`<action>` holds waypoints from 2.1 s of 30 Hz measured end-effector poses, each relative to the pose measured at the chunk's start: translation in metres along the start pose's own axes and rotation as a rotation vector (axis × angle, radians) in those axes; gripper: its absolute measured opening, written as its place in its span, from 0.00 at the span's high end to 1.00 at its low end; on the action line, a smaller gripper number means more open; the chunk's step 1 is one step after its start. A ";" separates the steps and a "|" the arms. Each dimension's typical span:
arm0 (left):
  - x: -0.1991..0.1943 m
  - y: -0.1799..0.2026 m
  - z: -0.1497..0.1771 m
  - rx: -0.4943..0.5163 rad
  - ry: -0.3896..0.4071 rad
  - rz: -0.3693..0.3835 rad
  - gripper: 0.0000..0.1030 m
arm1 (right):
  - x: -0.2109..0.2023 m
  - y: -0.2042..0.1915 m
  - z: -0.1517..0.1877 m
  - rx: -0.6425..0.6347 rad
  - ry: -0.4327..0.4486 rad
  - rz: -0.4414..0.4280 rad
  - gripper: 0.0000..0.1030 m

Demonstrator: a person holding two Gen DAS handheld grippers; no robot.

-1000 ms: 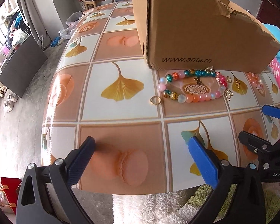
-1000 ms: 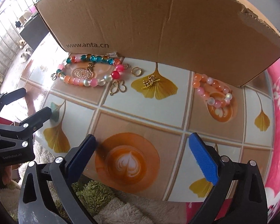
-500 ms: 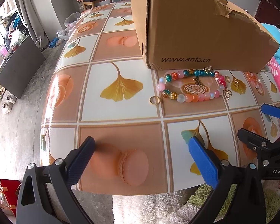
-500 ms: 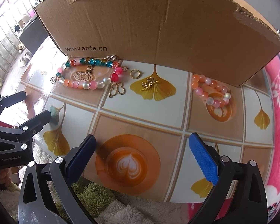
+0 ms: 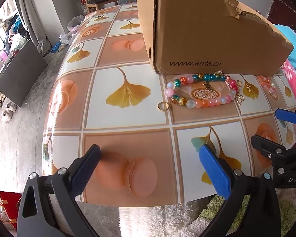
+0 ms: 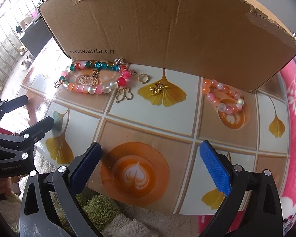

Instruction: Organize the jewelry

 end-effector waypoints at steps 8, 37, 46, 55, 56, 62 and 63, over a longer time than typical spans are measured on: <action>-0.003 -0.001 -0.002 0.009 0.010 -0.009 0.04 | -0.004 -0.001 0.001 0.012 0.001 -0.004 0.08; -0.008 0.000 -0.047 -0.035 0.095 0.086 0.23 | -0.019 -0.021 -0.018 -0.024 0.054 -0.020 0.31; -0.018 -0.005 -0.041 -0.041 0.124 0.108 0.23 | -0.019 -0.011 -0.017 -0.029 0.058 -0.031 0.31; -0.019 0.006 -0.037 -0.051 0.129 0.207 0.45 | -0.021 -0.006 -0.007 -0.025 0.064 -0.024 0.31; -0.017 0.007 -0.038 -0.059 0.123 0.219 0.48 | -0.021 -0.007 -0.005 -0.025 0.065 -0.023 0.31; -0.011 0.004 -0.051 -0.096 0.128 0.240 0.60 | -0.021 -0.009 -0.002 -0.025 0.072 -0.019 0.31; -0.010 0.004 -0.053 -0.096 0.127 0.240 0.62 | -0.020 -0.010 -0.002 -0.024 0.072 -0.019 0.31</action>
Point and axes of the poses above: each gripper's, at about its wrist camera, not at the fingertips, and x roughly the way its jaws point, y to its right, z to its underside, the point moved 10 cm from there along x, roughly the way its jaws point, and after that the axes turned 4 degrees about -y, right-handed, at the moved point
